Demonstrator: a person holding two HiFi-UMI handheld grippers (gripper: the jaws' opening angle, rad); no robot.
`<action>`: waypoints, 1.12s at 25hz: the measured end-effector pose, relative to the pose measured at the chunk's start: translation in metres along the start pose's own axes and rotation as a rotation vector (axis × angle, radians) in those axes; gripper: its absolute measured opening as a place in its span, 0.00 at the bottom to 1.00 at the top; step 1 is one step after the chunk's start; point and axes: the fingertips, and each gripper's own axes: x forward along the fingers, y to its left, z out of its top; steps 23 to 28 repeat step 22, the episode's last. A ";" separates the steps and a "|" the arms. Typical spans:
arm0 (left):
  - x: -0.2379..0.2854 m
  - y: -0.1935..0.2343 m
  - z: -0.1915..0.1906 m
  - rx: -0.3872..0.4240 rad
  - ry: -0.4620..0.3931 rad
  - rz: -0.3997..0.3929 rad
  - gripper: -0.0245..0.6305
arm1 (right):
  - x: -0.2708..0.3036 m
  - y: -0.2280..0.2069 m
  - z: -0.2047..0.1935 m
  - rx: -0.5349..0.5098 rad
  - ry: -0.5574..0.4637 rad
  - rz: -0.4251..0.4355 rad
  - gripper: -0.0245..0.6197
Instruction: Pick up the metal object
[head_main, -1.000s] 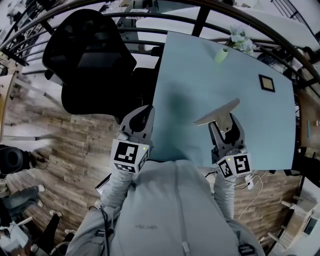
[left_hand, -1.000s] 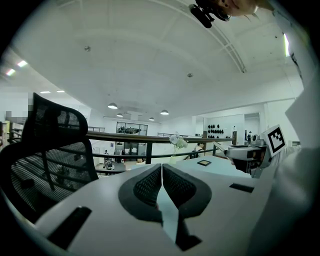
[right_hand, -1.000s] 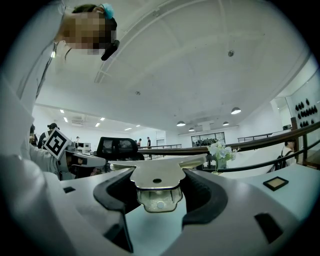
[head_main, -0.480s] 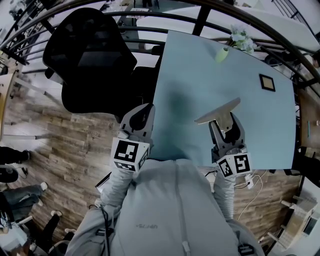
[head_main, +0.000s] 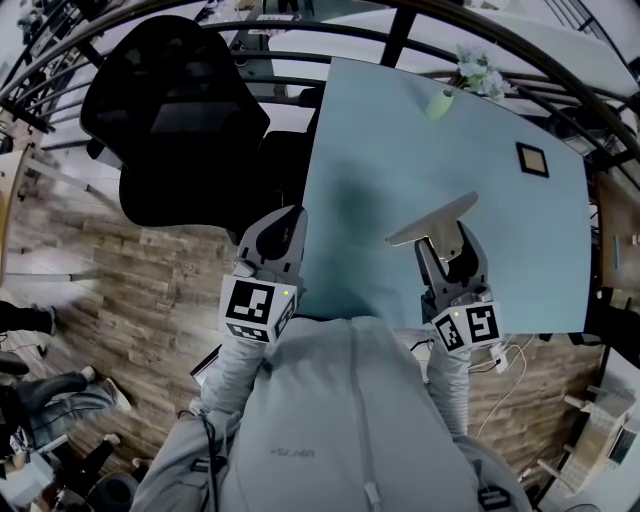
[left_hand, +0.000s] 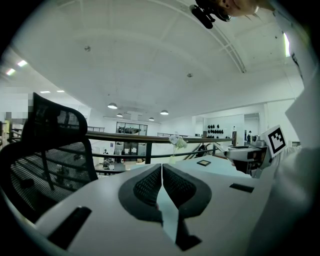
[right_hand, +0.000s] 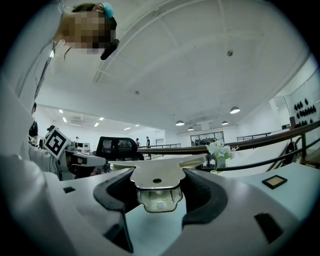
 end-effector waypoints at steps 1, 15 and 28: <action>0.000 0.000 0.000 0.000 0.001 -0.002 0.08 | 0.000 0.000 0.000 0.000 0.001 -0.001 0.50; 0.000 0.001 -0.002 -0.001 0.005 0.000 0.08 | -0.003 -0.002 0.000 0.001 0.002 -0.015 0.50; 0.000 0.002 -0.002 0.001 0.007 0.002 0.08 | -0.005 -0.002 -0.001 0.006 0.002 -0.019 0.50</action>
